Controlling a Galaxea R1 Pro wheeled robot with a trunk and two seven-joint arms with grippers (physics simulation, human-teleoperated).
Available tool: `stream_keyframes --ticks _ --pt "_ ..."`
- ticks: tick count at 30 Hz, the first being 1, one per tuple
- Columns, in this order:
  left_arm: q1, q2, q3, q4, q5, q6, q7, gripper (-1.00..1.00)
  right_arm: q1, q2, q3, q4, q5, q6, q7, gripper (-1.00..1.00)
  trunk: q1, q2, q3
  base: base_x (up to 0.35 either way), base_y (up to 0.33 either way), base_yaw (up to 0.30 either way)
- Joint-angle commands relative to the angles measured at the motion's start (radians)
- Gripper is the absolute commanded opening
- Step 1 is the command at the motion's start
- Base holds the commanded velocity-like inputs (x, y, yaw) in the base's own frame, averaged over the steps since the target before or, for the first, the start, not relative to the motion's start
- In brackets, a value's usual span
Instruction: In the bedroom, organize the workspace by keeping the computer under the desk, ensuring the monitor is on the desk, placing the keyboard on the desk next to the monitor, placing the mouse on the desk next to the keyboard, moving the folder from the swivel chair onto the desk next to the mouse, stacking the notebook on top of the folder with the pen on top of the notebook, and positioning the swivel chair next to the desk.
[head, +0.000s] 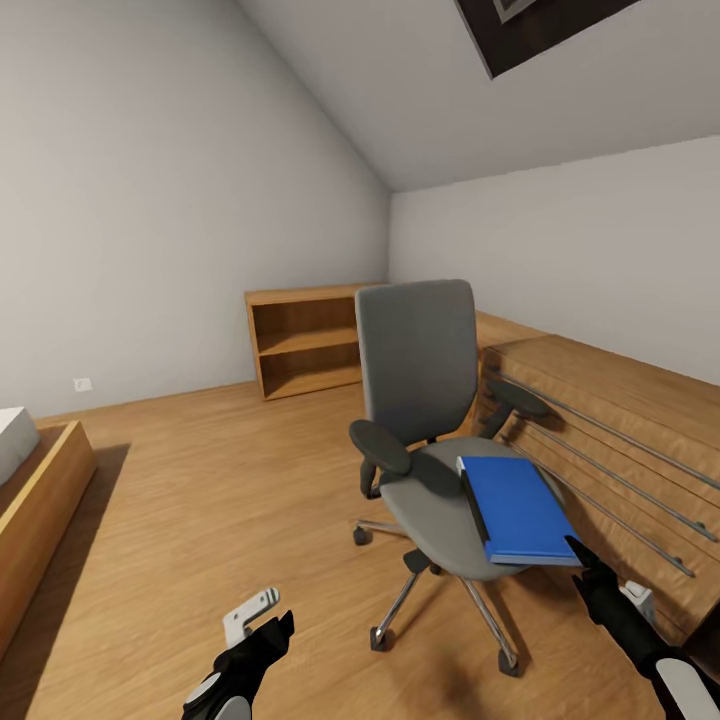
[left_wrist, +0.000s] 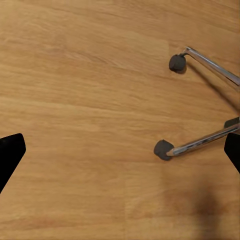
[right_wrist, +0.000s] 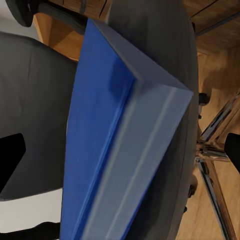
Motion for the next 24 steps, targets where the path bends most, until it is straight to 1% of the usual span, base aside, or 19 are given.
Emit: stream_keyframes --ticks 1,20,21,24 --pt "-0.001 0.001 -0.002 -0.002 0.003 0.003 0.007 1.0 -0.001 0.0 -0.003 0.0 -0.007 0.009 0.001 1.0 0.0 0.0 -0.001 0.006 0.0 0.0" --pt "-0.001 0.0 -0.005 -0.002 0.002 0.003 0.007 1.0 -0.001 0.0 -0.001 0.001 -0.008 0.01 0.003 1.0 0.0 0.0 -0.001 0.028 0.0 0.0" --pt "-0.001 0.0 -0.005 -0.002 0.002 0.003 0.007 1.0 -0.001 0.0 -0.002 0.0 -0.009 0.01 0.002 -1.0 0.0 0.0 -0.001 0.0 0.0 0.0" --pt "-0.001 0.0 -0.005 -0.002 0.003 0.003 0.007 1.0 -0.001 0.0 -0.001 0.0 -0.01 0.01 0.001 -1.0 0.0 0.0 -0.001 0.0 0.0 0.0"
